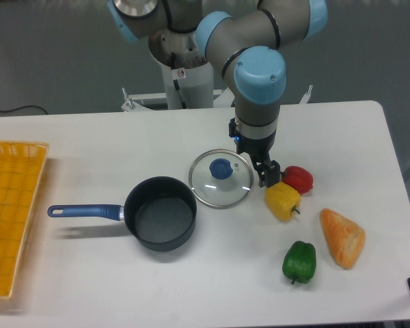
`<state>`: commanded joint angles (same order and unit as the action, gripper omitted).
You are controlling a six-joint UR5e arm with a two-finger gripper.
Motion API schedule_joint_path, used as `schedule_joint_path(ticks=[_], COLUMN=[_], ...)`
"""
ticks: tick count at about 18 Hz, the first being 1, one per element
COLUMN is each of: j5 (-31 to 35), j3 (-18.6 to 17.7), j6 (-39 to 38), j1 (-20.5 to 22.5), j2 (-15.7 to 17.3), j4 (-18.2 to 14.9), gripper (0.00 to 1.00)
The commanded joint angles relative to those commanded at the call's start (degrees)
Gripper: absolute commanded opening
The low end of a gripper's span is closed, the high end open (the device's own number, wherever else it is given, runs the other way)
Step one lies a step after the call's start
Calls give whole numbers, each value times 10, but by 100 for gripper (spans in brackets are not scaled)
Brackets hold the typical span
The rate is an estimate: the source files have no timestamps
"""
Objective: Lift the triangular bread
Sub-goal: 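Raise the gripper and move it over the orange triangular bread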
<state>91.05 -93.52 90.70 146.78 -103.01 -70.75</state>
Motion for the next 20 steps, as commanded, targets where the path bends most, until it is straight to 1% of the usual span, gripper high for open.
schedule_joint_path(ticks=[6, 9, 12, 17, 18, 20], j5=[-2, -2, 2, -2, -2, -3], j3=[-5, -11, -18, -10, -6, 12], j6=[-1, -9, -9, -11, -11, -11], j1=[7, 18, 32, 65, 69, 83], j2=[-4, -15, -16, -18, -25, -44], j4=[5, 27, 33, 33, 33, 32], gripper=[100, 100, 100, 100, 100, 100])
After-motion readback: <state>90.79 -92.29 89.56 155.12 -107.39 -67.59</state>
